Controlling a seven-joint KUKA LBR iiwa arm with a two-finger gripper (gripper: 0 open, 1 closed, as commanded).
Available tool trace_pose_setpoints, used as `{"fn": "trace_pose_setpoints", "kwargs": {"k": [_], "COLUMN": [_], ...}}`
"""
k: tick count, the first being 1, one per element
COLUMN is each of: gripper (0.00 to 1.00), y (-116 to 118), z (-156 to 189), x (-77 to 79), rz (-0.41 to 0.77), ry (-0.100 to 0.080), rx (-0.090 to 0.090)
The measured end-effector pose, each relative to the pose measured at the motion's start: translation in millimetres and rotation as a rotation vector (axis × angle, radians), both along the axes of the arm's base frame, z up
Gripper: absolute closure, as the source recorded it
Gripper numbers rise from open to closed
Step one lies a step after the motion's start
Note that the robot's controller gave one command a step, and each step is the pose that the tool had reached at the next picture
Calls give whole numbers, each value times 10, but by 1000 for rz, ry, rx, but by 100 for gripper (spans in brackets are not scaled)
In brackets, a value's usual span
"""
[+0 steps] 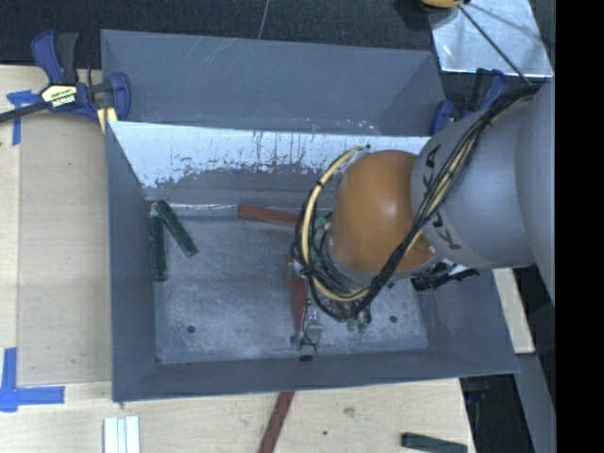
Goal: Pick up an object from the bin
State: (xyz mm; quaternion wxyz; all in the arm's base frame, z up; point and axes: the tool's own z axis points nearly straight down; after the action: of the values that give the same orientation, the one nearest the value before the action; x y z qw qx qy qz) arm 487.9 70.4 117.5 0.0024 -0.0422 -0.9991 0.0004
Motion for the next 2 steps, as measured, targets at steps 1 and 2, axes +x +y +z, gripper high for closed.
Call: {"fn": "trace_pose_setpoints", "kwargs": {"k": [1,2], "gripper": [0,0], "y": [29,-258], "z": [-105,-127], "x": [52,92], "rz": [193,359], "ry": [-12,-5], "rx": [2,2]}}
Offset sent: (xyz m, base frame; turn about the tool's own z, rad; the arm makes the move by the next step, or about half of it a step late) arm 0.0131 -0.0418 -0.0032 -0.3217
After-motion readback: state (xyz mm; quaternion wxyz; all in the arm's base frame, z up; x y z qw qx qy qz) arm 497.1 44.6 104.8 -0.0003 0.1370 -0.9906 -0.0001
